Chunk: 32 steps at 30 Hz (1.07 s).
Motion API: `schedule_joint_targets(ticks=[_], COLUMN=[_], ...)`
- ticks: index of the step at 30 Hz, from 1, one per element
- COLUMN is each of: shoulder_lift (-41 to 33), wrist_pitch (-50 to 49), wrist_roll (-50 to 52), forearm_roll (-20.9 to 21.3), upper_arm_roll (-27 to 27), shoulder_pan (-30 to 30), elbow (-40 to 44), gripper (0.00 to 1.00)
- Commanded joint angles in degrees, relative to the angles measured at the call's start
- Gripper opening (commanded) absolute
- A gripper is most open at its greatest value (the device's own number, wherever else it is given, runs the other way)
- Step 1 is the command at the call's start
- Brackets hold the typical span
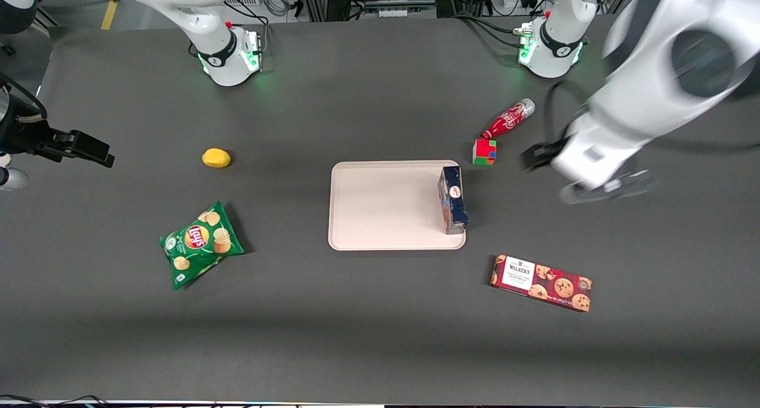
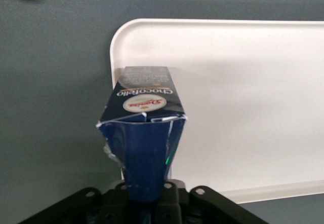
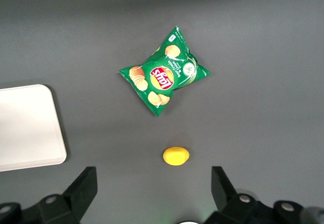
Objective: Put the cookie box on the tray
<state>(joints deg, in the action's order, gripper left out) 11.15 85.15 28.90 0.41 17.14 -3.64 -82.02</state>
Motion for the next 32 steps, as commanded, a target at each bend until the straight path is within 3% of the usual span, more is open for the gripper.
schedule_joint_targets(ticks=[1,8,18,32], shoulder_lift=[-4.99,-13.52,-24.77,-25.31], wrist_pitch=[-8.58,-10.36,5.90,6.34], wrist_roll=[-9.54,-23.08,-29.69,-29.78], forearm_roll=[0.38,0.29,0.46,1.26], upper_arm_roll=[-7.54,-15.64,-20.48,-20.57], shoulder_pan=[-0.32,-0.05,0.21,0.21], elbow=[2.30,-3.66,-25.90,-25.65], gripper=[1.00,1.00,1.00,1.00])
